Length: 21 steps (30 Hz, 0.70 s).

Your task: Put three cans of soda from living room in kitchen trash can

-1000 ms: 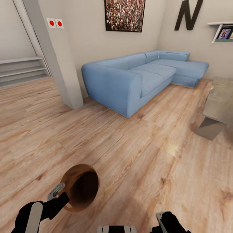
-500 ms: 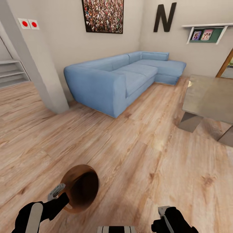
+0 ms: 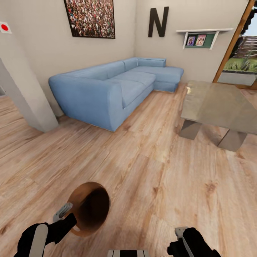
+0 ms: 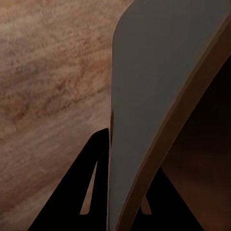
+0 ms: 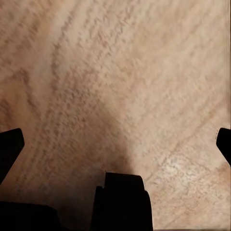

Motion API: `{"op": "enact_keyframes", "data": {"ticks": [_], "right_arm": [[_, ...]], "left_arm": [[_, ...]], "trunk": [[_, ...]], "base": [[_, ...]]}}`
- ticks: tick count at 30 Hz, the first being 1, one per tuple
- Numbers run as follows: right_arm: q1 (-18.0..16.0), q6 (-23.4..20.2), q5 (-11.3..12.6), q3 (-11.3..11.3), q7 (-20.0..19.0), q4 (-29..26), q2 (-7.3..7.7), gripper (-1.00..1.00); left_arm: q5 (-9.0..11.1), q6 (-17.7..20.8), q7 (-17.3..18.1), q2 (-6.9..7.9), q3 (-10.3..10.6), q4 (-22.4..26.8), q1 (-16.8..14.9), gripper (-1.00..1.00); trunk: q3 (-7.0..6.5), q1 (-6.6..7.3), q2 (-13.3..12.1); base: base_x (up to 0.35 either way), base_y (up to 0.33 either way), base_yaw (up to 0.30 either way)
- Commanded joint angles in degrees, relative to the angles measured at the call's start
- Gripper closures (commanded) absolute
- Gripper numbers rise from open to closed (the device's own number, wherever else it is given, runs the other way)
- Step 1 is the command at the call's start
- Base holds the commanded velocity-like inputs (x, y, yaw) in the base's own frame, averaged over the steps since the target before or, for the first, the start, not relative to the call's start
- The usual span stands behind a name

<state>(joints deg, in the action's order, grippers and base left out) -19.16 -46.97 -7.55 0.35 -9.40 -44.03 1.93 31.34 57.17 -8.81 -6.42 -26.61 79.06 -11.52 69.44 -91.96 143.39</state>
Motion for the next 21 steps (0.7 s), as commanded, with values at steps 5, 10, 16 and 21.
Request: {"op": "enact_keyframes", "data": {"ticks": [5, 10, 16, 21], "right_arm": [[0.0, 0.07, 0.0, 0.0, -0.01, 0.0, 0.03, -1.0], [0.0, 0.05, 0.0, -0.25, -0.01, -0.03, 0.07, -1.0], [0.0, 0.04, 0.0, -0.7, -0.04, -0.08, 0.11, -1.0], [0.0, 0.13, 0.0, -0.77, -0.06, -0.17, 0.42, -1.0]], "left_arm": [[1.53, -0.36, -0.32, 0.0, 0.07, 0.04, 0.0, 1.0], [1.53, -0.43, -0.49, 0.0, 0.07, 0.0, 0.07, 1.0], [1.47, -0.55, -0.47, 0.0, 0.13, -0.21, 0.39, 1.0], [1.38, -0.56, -0.32, 0.0, 0.15, -0.22, 0.56, 1.0]], "trunk": [[-0.15, 0.0, 0.0], [-0.28, 0.0, 0.0], [-0.42, 0.0, 0.0], [-0.53, 0.0, 0.0]], "base": [[0.0, 0.0, -0.285], [0.0, 0.0, -0.289], [0.0, 0.0, -0.291], [0.0, 0.0, -0.291]]}}
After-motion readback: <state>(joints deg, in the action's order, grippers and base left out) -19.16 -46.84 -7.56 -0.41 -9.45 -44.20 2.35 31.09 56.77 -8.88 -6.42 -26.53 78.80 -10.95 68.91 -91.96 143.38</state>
